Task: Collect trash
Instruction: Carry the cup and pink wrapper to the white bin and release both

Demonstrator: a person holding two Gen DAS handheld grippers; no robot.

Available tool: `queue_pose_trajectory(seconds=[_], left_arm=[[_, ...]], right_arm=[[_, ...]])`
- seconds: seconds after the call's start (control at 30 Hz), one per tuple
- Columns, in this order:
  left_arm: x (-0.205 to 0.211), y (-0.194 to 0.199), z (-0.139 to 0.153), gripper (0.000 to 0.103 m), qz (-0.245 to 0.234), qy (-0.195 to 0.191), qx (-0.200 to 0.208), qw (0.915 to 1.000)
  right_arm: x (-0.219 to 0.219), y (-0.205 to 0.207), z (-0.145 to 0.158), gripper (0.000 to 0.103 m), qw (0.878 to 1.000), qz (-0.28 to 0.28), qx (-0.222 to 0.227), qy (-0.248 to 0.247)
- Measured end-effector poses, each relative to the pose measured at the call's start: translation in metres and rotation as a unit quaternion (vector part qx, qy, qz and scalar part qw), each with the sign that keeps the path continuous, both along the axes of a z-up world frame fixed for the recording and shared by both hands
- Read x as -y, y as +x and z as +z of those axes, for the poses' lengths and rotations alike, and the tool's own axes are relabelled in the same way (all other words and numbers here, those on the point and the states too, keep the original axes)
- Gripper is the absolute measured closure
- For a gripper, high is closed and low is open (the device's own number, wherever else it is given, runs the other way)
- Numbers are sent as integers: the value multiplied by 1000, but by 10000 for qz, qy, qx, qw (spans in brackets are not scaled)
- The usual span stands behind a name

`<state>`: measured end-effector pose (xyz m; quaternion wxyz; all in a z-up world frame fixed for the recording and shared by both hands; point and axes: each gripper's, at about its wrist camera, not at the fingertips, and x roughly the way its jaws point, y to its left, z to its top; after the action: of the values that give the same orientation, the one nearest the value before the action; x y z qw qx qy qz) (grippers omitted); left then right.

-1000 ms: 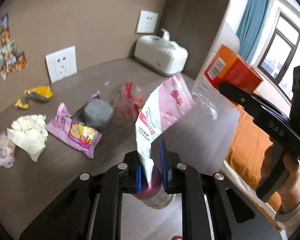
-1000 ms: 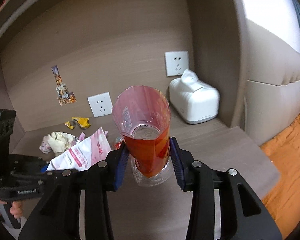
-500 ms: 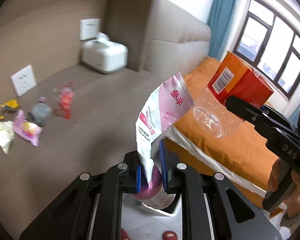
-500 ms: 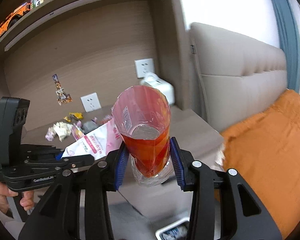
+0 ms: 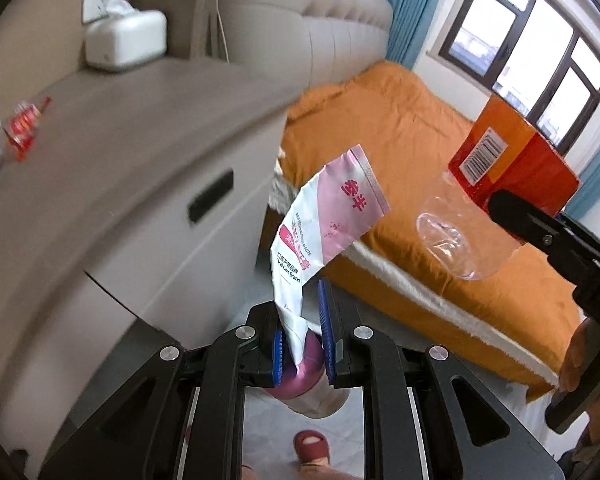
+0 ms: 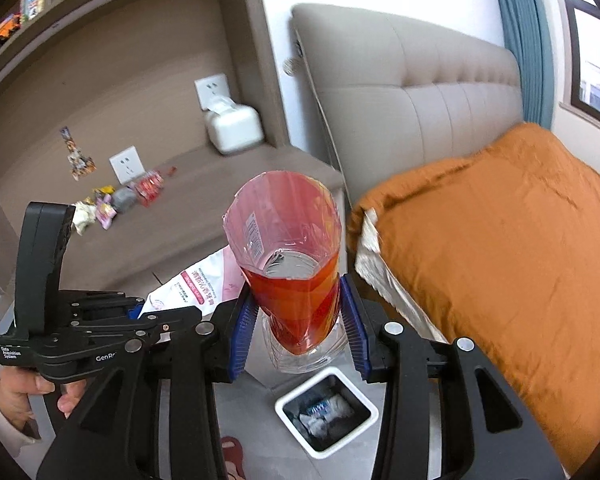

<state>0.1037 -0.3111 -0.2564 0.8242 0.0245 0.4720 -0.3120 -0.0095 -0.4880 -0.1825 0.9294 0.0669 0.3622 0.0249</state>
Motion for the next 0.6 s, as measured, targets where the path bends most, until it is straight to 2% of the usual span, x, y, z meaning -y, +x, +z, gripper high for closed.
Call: queue_pose_trajectory(seconds=[0.13, 0.23, 0.43, 0.6], left_arm=[[16, -3, -35, 89, -73, 254, -92, 9996], [27, -1, -72, 89, -91, 475, -206, 9986], [50, 10, -164, 89, -202, 756, -571, 9953], [76, 15, -258, 89, -496, 1079, -711, 9904]], right_arm=[[14, -5, -38, 61, 9998, -45, -151, 99], [18, -3, -74, 61, 9995, -22, -302, 121], [22, 5, -170, 61, 9977, 138, -655, 88], [25, 11, -263, 61, 9942, 160, -1022, 295]])
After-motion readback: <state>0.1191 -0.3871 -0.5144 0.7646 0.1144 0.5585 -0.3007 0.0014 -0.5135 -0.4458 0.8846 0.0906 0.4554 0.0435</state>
